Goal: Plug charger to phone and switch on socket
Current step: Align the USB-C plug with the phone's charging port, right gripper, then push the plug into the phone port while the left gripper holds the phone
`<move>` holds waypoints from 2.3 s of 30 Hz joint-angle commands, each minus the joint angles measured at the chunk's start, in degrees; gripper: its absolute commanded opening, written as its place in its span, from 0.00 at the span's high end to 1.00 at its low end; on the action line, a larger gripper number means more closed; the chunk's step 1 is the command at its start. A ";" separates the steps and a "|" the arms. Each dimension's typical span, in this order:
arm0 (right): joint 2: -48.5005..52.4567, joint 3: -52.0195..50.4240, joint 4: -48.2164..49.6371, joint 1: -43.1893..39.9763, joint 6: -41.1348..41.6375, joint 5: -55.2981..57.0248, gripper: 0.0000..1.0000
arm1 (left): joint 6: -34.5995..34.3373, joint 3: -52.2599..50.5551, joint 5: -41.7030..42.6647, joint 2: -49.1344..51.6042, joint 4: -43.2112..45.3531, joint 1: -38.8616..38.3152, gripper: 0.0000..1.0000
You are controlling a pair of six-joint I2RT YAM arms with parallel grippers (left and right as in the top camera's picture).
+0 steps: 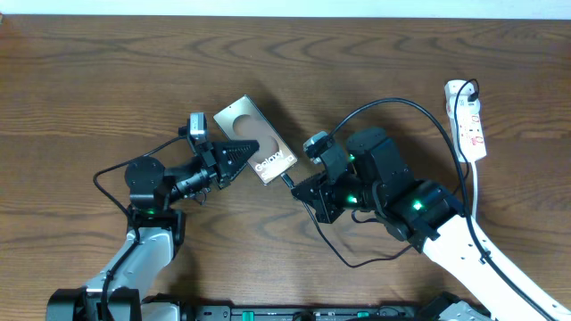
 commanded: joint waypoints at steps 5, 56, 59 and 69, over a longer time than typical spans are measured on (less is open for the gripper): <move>0.28 0.17 3.19 0.15 -0.31 1.33 0.99 | 3.67 2.25 3.39 -0.35 0.90 -1.84 0.93; -17.44 -1.31 -17.92 -4.22 -3.98 14.23 0.39 | 22.23 2.25 -4.24 -0.35 0.87 -10.38 0.93; -14.34 -2.84 -15.91 0.07 -3.96 18.69 0.39 | 22.23 2.25 -4.24 -0.35 0.85 -10.38 0.92; -4.07 -3.37 -8.41 10.54 -2.23 30.99 0.55 | 22.18 2.25 -1.79 -0.35 0.59 -8.39 0.93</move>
